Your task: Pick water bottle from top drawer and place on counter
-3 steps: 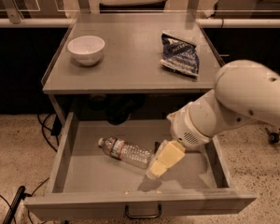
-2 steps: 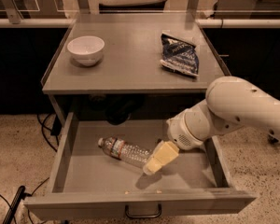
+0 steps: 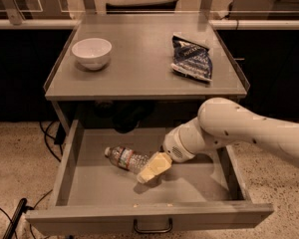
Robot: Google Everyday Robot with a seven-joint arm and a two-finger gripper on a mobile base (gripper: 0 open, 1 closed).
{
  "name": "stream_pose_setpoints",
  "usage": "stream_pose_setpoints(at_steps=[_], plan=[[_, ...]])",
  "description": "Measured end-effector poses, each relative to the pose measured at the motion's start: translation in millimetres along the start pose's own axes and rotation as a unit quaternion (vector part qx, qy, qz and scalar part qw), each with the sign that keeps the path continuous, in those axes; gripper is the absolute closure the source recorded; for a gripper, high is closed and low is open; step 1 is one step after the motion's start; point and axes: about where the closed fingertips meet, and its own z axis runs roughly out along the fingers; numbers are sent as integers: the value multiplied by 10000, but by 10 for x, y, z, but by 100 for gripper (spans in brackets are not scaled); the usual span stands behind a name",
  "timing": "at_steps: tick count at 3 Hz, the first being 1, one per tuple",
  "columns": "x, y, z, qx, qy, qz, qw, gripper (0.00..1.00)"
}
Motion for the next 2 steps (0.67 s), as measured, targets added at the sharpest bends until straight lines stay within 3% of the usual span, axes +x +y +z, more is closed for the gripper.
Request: stream_pose_setpoints(at_steps=[2], plan=[[-422, 215, 498, 18, -103, -172, 9998, 0]])
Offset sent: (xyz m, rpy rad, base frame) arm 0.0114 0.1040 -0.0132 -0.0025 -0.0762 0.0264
